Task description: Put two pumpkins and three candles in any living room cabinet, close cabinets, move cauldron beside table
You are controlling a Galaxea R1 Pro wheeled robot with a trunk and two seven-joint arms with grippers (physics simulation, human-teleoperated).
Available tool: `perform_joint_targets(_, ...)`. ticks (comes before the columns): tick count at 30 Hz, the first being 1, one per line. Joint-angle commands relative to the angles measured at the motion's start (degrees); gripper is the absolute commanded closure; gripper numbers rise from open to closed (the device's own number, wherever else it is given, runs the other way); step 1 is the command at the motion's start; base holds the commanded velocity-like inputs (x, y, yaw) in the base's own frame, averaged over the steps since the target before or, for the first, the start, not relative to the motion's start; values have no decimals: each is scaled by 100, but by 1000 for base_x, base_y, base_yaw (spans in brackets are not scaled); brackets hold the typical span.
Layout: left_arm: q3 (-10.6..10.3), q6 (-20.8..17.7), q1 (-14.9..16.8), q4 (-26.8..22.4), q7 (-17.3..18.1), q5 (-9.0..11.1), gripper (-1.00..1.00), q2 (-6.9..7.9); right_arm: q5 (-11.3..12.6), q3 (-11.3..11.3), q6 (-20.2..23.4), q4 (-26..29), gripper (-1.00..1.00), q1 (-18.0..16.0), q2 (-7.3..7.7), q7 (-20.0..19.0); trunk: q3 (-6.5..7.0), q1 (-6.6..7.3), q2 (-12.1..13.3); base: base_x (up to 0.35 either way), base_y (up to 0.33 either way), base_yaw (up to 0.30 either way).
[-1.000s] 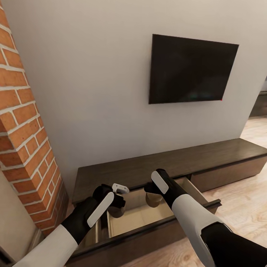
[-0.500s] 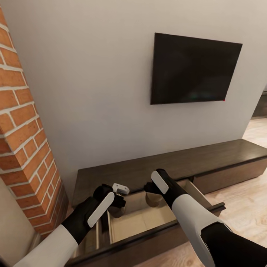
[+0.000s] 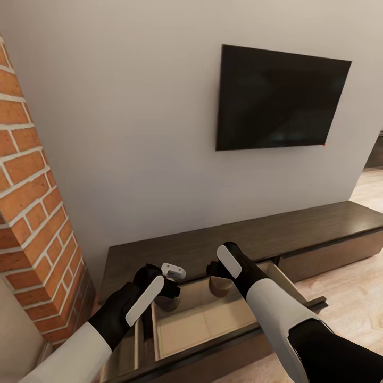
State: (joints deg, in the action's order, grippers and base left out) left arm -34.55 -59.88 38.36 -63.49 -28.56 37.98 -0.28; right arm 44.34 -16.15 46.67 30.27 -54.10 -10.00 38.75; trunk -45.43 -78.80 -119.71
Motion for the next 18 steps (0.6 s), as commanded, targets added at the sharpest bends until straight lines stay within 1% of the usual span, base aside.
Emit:
perform_joint_targets(1,-8,-12,5,-5,-60,51,100,1,57,-11,0,5,100,-4,0,36,-6,-1,-3,102,-77,0)
perform_joint_targets(7,-8,-12,5,-1,-61,51,100,1,57,-11,0,5,100,-4,0,36,-6,-1,-3,51,-33,0)
perform_joint_targets(13,-8,-12,5,3,-62,51,100,-6,57,-11,1,5,100,-4,0,29,-6,-1,-3,157,-26,0)
perform_joint_targets(18,-8,-12,5,-2,-62,51,100,-22,57,-11,2,5,100,-4,0,28,-6,-1,-3,55,-17,0)
